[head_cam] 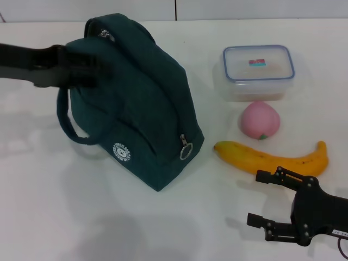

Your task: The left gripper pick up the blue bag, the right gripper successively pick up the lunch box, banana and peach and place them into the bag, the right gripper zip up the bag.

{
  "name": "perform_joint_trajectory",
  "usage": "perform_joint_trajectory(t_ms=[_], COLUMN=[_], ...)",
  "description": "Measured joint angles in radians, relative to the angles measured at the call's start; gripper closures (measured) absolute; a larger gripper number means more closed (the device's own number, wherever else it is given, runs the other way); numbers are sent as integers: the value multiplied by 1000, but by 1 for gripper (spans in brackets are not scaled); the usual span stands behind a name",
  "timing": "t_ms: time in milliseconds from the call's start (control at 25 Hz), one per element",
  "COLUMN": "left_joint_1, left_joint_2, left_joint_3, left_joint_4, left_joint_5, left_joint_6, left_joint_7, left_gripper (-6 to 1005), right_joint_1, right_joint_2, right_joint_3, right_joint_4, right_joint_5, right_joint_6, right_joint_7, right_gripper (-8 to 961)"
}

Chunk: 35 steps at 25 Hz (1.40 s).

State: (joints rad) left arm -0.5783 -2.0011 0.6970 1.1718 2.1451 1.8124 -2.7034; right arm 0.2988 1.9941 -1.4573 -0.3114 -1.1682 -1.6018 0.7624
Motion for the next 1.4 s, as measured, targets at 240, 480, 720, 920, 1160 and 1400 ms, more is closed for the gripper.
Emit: perform_joint_trajectory(t_ms=[240, 480, 720, 920, 1160, 1400], left_joint_1=[-35, -51, -53, -47, -50, -49], left_joint_2=[-9, -12, -3, -17, -19, -16], left_joint_3=[1, 1, 2, 3, 12, 13], left_joint_4=[-4, -25, -22, -11, -21, -19], left_joint_5=[70, 80, 82, 74, 87, 80], left_joint_6=[-29, -39, -43, -56, -58, -55], left_joint_7=[-18, -25, -13, 23, 29, 26], left_gripper=[280, 306, 365, 469, 648, 879], right_joint_1=[0, -4, -10, -13, -15, -22], right_joint_2=[0, -1, -4, -2, 3, 4], right_joint_3=[0, 0, 0, 0, 1, 30], right_joint_4=[0, 1, 2, 2, 2, 3], right_joint_5=[-3, -2, 5, 6, 8, 16], right_joint_6=[-1, -1, -2, -3, -5, -37], right_joint_7=[1, 2, 2, 2, 2, 7], right_gripper=[104, 104, 105, 105, 106, 106])
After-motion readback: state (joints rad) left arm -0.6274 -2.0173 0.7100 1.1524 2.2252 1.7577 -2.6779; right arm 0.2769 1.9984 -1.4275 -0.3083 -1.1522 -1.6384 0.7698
